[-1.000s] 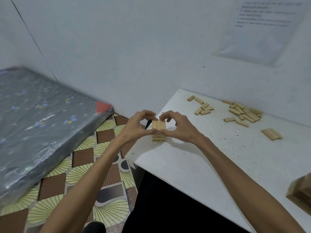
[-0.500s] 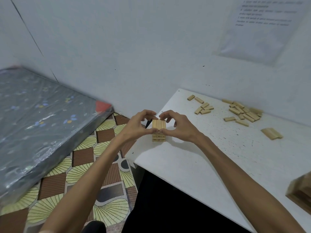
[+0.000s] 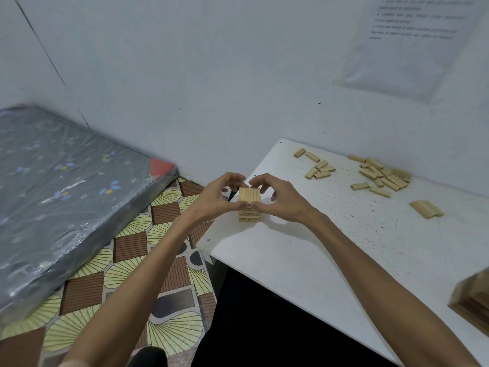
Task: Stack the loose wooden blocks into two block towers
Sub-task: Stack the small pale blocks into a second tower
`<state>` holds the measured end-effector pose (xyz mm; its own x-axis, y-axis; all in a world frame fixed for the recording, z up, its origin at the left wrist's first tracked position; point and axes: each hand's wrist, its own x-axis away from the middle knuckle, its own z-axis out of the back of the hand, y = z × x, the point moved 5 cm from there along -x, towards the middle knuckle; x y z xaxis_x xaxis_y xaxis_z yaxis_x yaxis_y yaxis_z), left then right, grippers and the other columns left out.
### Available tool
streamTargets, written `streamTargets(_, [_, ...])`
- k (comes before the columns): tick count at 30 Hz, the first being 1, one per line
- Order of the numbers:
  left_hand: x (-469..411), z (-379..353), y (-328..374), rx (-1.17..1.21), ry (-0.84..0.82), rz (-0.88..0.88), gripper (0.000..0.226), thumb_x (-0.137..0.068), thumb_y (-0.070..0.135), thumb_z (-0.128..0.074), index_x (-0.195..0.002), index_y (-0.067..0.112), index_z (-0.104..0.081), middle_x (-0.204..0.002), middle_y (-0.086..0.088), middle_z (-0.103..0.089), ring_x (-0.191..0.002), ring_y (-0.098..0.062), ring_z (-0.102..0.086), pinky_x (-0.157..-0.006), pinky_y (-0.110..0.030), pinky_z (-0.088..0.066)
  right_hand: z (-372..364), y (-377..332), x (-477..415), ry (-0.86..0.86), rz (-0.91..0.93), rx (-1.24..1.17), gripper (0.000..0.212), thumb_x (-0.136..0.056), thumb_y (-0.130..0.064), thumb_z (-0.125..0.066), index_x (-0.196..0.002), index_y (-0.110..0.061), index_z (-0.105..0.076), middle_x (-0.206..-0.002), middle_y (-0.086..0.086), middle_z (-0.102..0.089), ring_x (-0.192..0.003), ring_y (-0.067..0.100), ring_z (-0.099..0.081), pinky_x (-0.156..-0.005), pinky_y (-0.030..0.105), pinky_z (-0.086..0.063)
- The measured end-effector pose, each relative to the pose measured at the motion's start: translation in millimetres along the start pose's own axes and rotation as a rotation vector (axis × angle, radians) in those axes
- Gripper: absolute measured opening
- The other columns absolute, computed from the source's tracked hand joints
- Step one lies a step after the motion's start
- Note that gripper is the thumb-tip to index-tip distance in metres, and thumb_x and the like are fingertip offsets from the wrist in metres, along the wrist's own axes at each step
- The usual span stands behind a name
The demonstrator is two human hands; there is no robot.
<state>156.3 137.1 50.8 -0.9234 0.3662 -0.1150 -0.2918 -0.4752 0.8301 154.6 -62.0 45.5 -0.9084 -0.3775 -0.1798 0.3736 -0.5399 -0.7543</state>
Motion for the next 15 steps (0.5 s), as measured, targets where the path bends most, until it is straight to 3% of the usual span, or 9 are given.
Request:
streamTargets(9, [5.4,1.9,-2.0,-0.031,-0.029,-0.003,0.067,-0.082,0.048,-0.073,-0.141,0.026,-0.051,-0.131,0.021,-0.066,-0.128,-0.003,-0.056,-0.111,-0.047,-0.045,0.6,2.9,2.1,-0.04,-0.014,0.071,0.061,-0.086,-0.034,-0.077,-0.141,-0.036,-0.049,-0.129,-0.021,-0.059,-0.117,0.006,-0.054,-0.082,0.017,-0.039])
streamTargets(15, [8.8,6.6,-6.2,-0.058,-0.035,-0.012,0.075,-0.077,0.049,-0.076,-0.143,0.025,-0.051,-0.133,0.019,-0.066,-0.127,-0.002,-0.057,-0.114,-0.041,-0.042,2.2,3.1,3.1,-0.067,-0.009,0.073,0.068,-0.084,-0.035,-0.079,-0.144,-0.036,-0.046,-0.131,-0.022,-0.061,-0.121,0.002,-0.055,-0.088,0.017,-0.039])
